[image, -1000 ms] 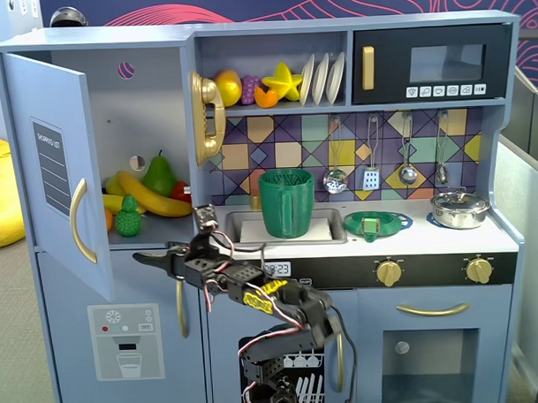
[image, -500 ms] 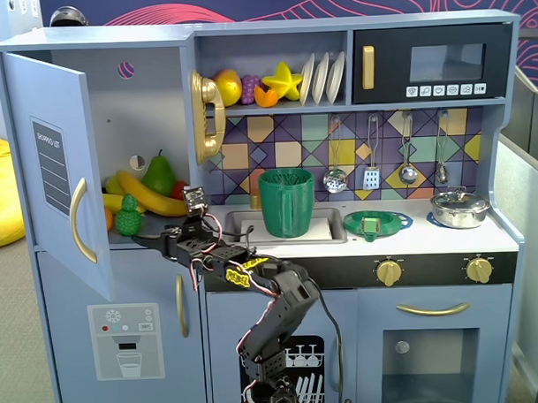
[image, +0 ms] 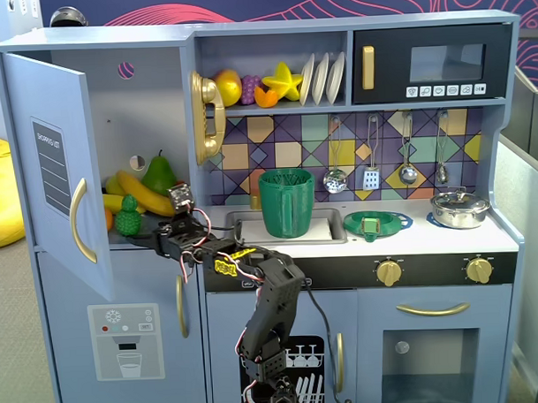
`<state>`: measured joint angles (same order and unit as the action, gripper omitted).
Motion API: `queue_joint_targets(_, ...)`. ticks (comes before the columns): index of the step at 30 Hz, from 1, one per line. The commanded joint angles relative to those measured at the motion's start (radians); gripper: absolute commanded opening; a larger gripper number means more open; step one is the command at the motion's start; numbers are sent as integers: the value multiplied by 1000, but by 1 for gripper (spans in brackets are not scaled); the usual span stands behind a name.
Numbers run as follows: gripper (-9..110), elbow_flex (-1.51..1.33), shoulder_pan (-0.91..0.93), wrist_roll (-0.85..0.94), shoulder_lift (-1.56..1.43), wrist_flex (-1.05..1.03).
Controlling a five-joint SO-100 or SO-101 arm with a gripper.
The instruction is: Pick up the green pineapple from the left cabinet and place it in the green recipient
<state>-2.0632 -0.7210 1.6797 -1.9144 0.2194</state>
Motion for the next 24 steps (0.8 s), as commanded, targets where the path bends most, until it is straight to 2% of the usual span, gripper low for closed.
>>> queue_joint_targets(1,32,143,8,14,57,28)
queue_joint_targets(24,34,446,-2,-69,370,120)
